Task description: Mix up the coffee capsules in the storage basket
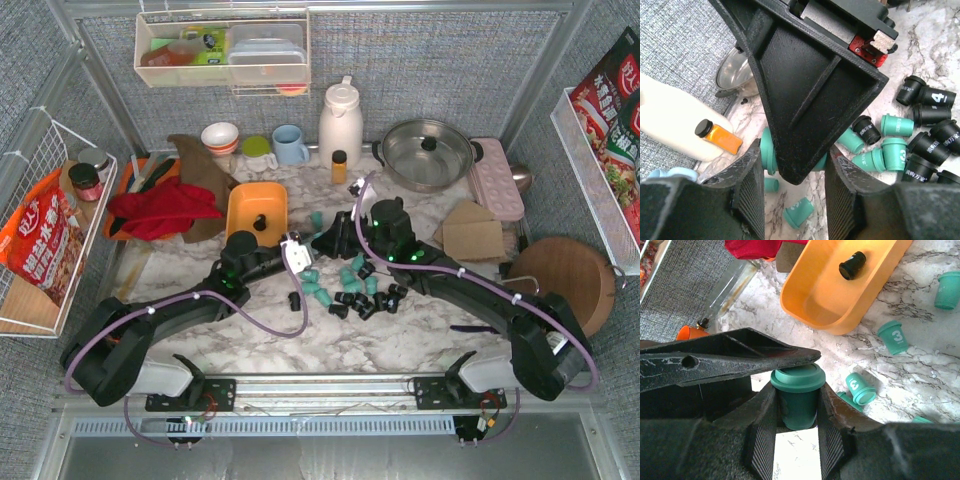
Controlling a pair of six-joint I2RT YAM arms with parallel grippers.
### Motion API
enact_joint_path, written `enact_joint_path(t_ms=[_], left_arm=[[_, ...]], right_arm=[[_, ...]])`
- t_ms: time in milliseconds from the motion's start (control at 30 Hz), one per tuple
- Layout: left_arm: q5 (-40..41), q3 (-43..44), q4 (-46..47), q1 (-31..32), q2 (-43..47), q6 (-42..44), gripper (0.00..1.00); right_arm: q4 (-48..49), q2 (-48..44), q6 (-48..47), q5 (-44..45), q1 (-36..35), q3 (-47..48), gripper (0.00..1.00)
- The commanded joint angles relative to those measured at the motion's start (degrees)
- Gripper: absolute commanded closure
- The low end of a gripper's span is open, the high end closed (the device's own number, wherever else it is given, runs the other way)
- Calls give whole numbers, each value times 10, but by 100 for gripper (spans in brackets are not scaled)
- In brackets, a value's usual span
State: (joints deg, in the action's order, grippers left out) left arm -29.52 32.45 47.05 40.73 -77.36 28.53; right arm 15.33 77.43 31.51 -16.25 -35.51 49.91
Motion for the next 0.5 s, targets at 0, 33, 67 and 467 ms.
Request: enact_joint_path(t_ms=[0,33,67,467], left_arm=[[51,3,23,1,0,-12,69],[70,3,21,-1,1,-18,69],[83,4,20,-3,0,-21,70],[164,126,-107,-164,-103,-195,63]], right_arm=[[-12,-16,-10,11,0,11,51],[-28,-22,-19,22,0,13,46],[-48,-30,-29,37,-1,16,42],[-289,-58,-155,237,-3,34,38]])
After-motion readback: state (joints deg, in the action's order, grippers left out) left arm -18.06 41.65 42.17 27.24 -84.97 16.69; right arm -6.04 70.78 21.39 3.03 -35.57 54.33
